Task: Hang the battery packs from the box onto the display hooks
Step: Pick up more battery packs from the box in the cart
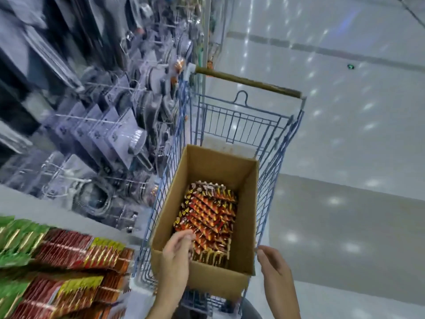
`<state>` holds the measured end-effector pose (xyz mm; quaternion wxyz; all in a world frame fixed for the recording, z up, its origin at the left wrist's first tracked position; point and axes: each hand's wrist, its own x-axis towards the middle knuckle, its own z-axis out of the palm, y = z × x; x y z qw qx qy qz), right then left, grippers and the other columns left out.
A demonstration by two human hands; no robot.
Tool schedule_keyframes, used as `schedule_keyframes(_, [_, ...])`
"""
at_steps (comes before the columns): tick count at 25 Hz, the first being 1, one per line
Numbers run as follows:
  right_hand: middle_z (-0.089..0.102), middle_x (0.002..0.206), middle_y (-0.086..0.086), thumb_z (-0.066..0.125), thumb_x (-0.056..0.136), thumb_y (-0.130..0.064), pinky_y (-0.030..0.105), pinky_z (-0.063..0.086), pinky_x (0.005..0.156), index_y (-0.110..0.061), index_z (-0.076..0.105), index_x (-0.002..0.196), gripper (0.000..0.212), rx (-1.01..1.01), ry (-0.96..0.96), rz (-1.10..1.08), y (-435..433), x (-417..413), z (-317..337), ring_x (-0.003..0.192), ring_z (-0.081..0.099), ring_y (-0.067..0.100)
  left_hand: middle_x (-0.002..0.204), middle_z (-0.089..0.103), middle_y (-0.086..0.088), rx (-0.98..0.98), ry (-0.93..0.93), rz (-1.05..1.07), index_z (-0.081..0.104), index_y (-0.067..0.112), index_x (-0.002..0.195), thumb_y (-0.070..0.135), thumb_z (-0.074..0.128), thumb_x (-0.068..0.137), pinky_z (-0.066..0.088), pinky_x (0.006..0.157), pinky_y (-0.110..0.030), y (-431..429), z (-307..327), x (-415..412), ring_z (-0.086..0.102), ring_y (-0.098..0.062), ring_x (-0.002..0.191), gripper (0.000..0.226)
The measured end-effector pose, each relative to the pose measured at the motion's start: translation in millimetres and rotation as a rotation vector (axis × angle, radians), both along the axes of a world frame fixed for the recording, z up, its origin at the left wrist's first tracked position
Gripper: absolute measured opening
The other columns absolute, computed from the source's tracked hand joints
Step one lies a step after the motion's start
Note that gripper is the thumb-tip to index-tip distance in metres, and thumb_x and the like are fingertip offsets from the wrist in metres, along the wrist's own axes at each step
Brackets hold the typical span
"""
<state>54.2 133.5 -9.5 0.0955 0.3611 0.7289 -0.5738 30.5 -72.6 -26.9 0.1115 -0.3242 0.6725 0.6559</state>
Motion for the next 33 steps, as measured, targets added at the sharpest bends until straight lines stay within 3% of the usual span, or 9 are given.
schedule_keyframes(4, [0.071, 0.111, -0.007, 0.061, 0.102, -0.027, 0.029, 0.047, 0.094, -0.026, 0.071, 0.105, 0.010, -0.015, -0.058, 0.037, -7.4, -36.4, -10.8, 0.108, 0.062, 0.008, 0.103, 0.075, 0.004, -0.045, -0.047, -0.027, 0.072, 0.029, 0.106, 0.023, 0.057, 0.105, 0.056, 0.090, -0.041, -1.5, -21.8, -36.6, 0.069, -0.018, 0.096, 0.016])
schedule_keyframes(6, [0.068, 0.112, -0.012, 0.059, 0.103, -0.028, 0.021, 0.045, 0.088, -0.027, 0.069, 0.106, 0.011, -0.010, -0.073, 0.071, -10.1, -57.6, -18.3, 0.107, 0.059, 0.002, 0.101, 0.074, 0.001, -0.062, -0.109, -0.022, 0.071, 0.027, 0.107, 0.022, 0.059, 0.104, 0.055, 0.084, -0.043, 1.7, -40.9, -52.8, 0.068, -0.020, 0.091, 0.014])
schedule_keyframes(10, [0.062, 0.114, -0.021, 0.054, 0.105, -0.034, 0.008, 0.036, 0.079, -0.032, 0.065, 0.115, 0.014, -0.009, -0.154, 0.231, -11.9, -104.3, -46.2, 0.106, 0.053, -0.008, 0.101, 0.070, 0.000, -0.095, -0.328, -0.066, 0.067, 0.026, 0.101, 0.028, 0.059, 0.102, 0.055, 0.092, -0.043, 15.0, -102.0, -94.0, 0.066, -0.019, 0.095, 0.008])
schedule_keyframes(13, [0.062, 0.114, -0.023, 0.054, 0.105, -0.034, 0.009, 0.039, 0.083, -0.032, 0.063, 0.117, 0.016, -0.001, -0.198, 0.330, -12.9, -134.9, -75.7, 0.110, 0.055, -0.005, 0.090, 0.064, -0.005, -0.132, -0.504, 0.013, 0.064, 0.013, 0.090, 0.017, 0.055, 0.102, 0.047, 0.077, -0.031, 27.9, -157.5, -128.5, 0.059, -0.023, 0.081, 0.015])
schedule_keyframes(16, [0.061, 0.111, -0.024, 0.054, 0.105, -0.033, 0.016, 0.042, 0.085, -0.032, 0.064, 0.115, 0.015, 0.003, -0.262, 0.377, -12.9, -161.8, -98.5, 0.107, 0.055, -0.004, 0.123, 0.068, -0.017, -0.142, -0.692, 0.127, 0.067, 0.000, 0.122, 0.014, 0.054, 0.103, 0.051, 0.090, -0.034, 33.4, -219.9, -147.5, 0.065, -0.036, 0.110, 0.026])
schedule_keyframes(20, [0.063, 0.113, -0.020, 0.054, 0.104, -0.035, 0.024, 0.047, 0.096, -0.032, 0.064, 0.117, 0.017, 0.023, -0.301, 0.402, -4.9, -181.7, -121.4, 0.109, 0.058, 0.000, 0.152, 0.046, -0.023, -0.178, -0.844, 0.266, 0.042, -0.001, 0.149, 0.024, 0.062, 0.102, 0.045, 0.110, -0.045, 36.2, -276.2, -147.7, 0.051, -0.041, 0.136, 0.056])
schedule_keyframes(23, [0.064, 0.116, -0.017, 0.055, 0.104, -0.035, 0.025, 0.048, 0.099, -0.031, 0.064, 0.121, 0.019, 0.023, -0.331, 0.397, -2.4, -187.3, -135.1, 0.111, 0.059, 0.004, 0.161, 0.033, -0.024, -0.231, -0.822, 0.382, 0.034, 0.004, 0.154, 0.020, 0.071, 0.098, 0.039, 0.116, -0.054, 44.9, -288.4, -145.1, 0.039, -0.044, 0.145, 0.070])
schedule_keyframes(29, [0.062, 0.114, -0.021, 0.054, 0.105, -0.033, 0.018, 0.045, 0.088, -0.031, 0.061, 0.120, 0.017, -0.014, -0.383, 0.428, -15.7, -194.9, -143.9, 0.108, 0.057, -0.001, 0.135, 0.063, -0.021, -0.280, -0.668, 0.585, 0.054, 0.004, 0.136, 0.003, 0.075, 0.090, 0.049, 0.107, -0.050, 56.3, -297.6, -140.1, 0.058, -0.040, 0.130, 0.050])
schedule_keyframes(33, [0.064, 0.109, -0.007, 0.058, 0.103, -0.028, 0.027, 0.047, 0.090, -0.025, 0.058, 0.119, 0.017, -0.098, -0.490, 0.334, -26.3, -213.0, -159.2, 0.102, 0.060, 0.009, 0.128, 0.068, -0.020, -0.236, -0.686, 0.510, 0.067, 0.002, 0.129, 0.003, 0.073, 0.093, 0.048, 0.109, -0.045, 35.4, -285.2, -144.9, 0.061, -0.038, 0.127, 0.036])
